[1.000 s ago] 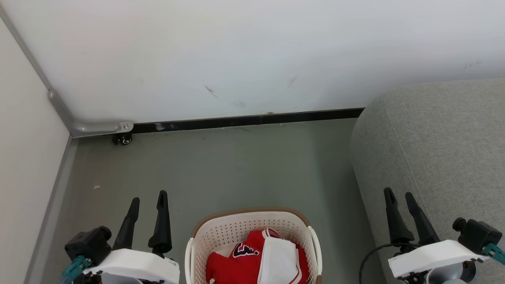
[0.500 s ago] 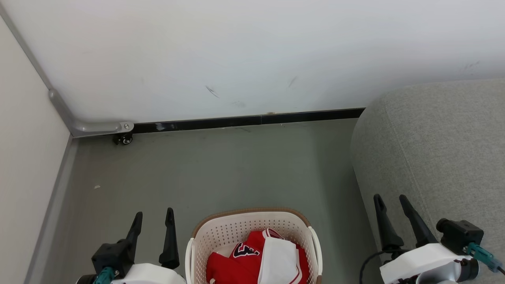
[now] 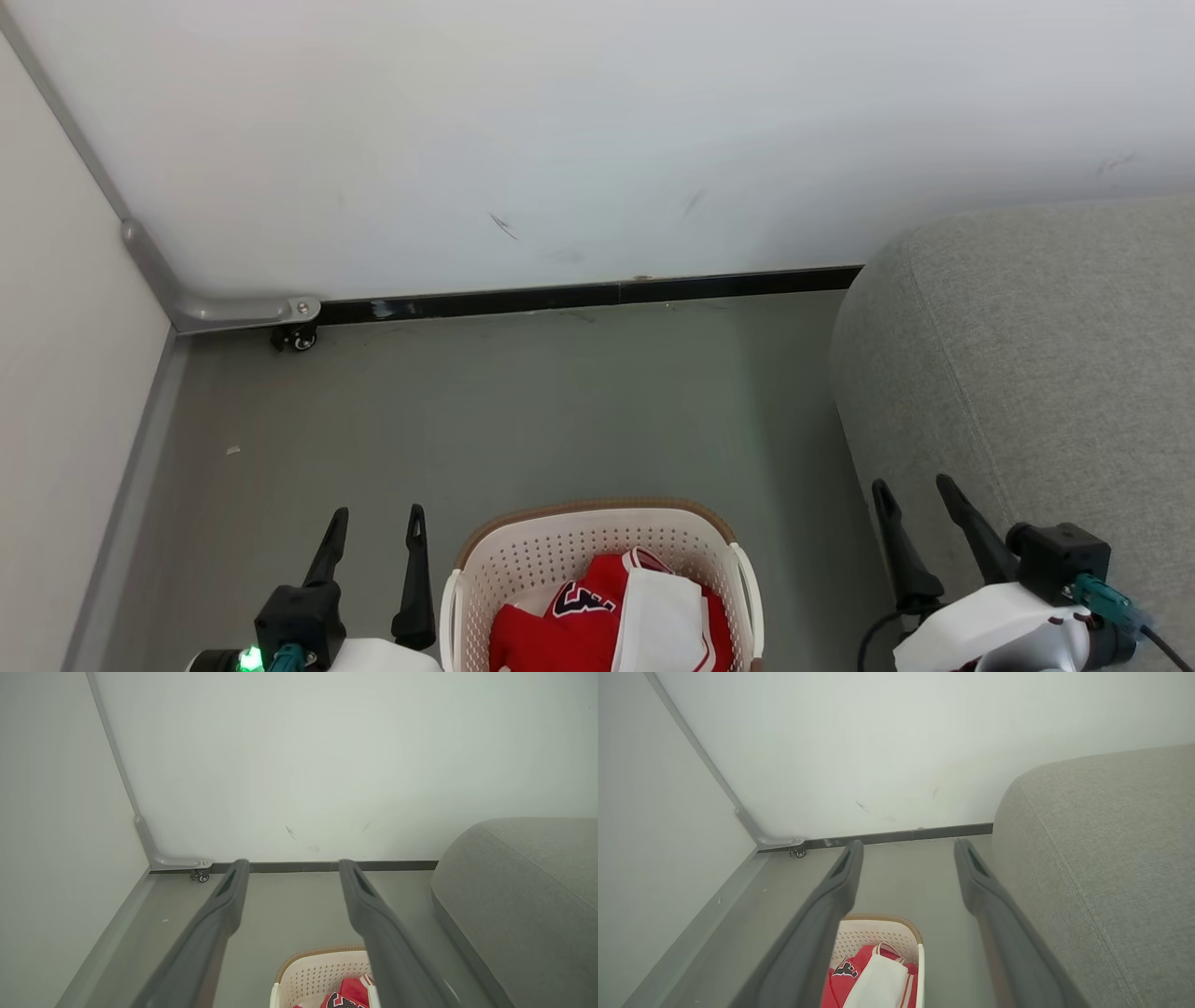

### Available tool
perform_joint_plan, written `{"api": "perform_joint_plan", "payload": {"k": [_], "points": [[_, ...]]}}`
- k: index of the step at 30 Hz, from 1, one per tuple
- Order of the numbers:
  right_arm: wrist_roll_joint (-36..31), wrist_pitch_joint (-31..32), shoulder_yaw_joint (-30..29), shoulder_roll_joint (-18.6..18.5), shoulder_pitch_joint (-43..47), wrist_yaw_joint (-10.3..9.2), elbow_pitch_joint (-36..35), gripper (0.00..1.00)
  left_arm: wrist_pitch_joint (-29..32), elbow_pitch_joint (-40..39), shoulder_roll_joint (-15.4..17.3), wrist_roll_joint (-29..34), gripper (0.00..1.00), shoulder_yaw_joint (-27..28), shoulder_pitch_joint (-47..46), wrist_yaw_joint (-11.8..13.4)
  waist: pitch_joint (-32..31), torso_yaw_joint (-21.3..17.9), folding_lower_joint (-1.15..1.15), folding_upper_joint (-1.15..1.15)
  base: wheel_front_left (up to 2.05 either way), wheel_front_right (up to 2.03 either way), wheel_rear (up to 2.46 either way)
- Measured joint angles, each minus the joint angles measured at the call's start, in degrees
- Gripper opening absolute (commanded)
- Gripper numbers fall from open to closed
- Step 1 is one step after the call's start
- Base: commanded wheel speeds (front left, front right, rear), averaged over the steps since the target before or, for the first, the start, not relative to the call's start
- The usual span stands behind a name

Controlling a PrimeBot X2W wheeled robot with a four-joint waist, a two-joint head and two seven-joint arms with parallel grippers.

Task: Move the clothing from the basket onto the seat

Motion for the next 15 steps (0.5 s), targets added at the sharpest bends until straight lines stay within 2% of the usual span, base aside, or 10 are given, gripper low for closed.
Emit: {"api": "perform_joint_plan", "payload": {"k": [15], "points": [[-0.02,2.21,-1.40,0.40,0.01,0.00,-0.16,1.00,0.00,0.08,-0.10,-0.02,1.00,0.15,-0.04,0.08,-0.18,0.08,0.00,0.00,0.00,0.00,0.00]]}}
